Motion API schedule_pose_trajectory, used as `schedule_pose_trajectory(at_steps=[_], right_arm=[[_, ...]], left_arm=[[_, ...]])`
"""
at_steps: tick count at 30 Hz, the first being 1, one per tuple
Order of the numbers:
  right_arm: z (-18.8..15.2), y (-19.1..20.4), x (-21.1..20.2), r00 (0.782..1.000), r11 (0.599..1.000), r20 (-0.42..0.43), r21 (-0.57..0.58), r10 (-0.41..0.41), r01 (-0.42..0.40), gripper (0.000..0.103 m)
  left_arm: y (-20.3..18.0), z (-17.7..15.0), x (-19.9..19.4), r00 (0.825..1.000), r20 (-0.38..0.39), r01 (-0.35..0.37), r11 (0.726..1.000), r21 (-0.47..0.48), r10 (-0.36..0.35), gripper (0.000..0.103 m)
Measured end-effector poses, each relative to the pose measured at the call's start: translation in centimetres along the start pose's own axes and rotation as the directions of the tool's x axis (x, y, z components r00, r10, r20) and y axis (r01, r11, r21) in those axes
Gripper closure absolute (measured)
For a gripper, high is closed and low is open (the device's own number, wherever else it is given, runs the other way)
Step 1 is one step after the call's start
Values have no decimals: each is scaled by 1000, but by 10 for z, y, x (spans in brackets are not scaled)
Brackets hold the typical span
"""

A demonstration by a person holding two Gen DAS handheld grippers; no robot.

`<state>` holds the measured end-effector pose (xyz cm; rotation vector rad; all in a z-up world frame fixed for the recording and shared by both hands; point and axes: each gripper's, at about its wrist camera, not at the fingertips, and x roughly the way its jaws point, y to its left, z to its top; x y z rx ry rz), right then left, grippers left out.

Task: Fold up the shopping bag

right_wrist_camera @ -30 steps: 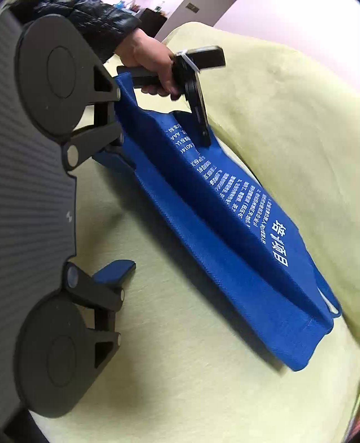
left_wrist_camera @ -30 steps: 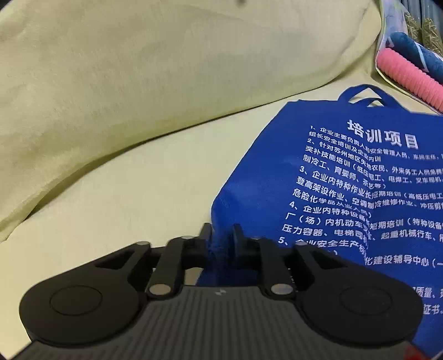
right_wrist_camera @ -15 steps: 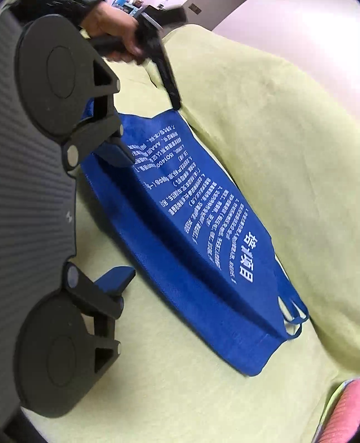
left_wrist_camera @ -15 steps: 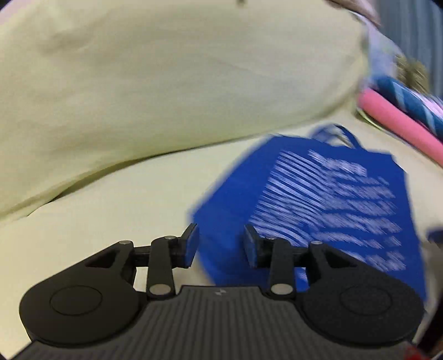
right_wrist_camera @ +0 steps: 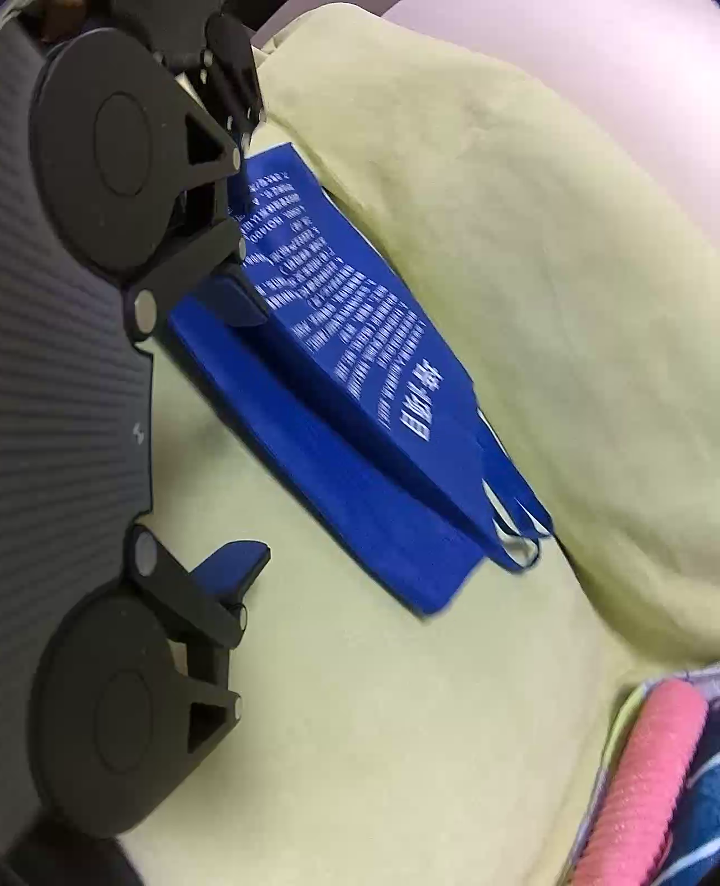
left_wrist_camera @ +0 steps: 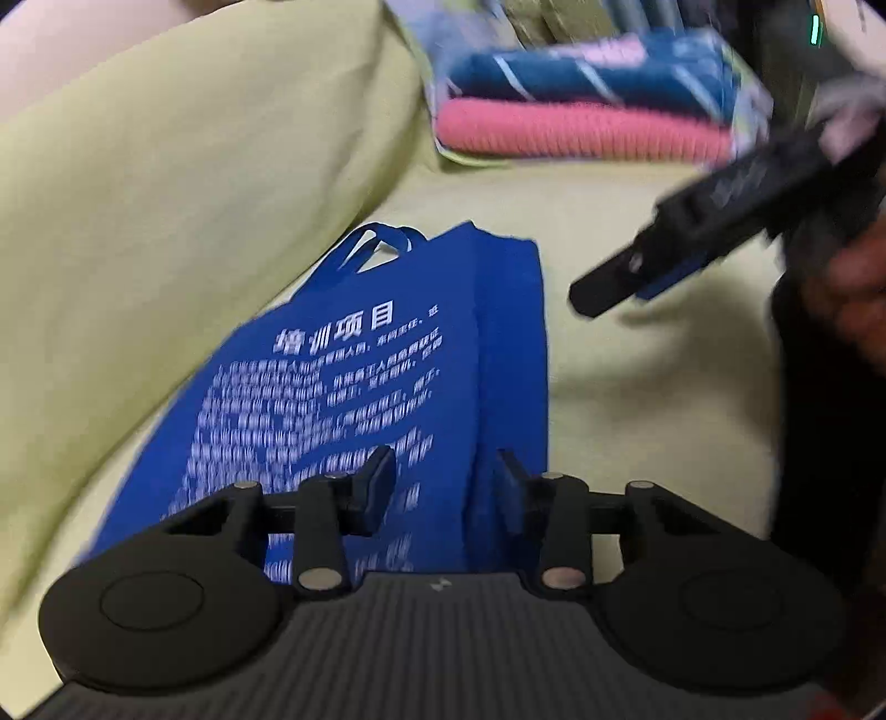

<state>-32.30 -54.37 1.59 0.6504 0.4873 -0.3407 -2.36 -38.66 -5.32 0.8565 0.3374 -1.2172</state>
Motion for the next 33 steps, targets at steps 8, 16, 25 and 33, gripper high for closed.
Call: schedule_pose_trajectory(at_steps=[8,16,25,33], right_arm=[[15,-34,-15,1000,1000,30,6,-4,4,19],[6,-42,-24,1000,995,7,-99,19,-18,19],[-6,-30,-21,1000,972,-13,-234,7,-10,19],[-4,-27,-21,1000,957,-10,-289,-18,15,17]], left_arm=[[-11,3,8,997,-76,-16,994,108,24,103],[-11,-45,-61,987,-161,-5,993,119,24,103],[-43,-11,-69,998,-55,-35,995,92,40,71],[-73,38,13,998,-22,-60,970,237,67,70]])
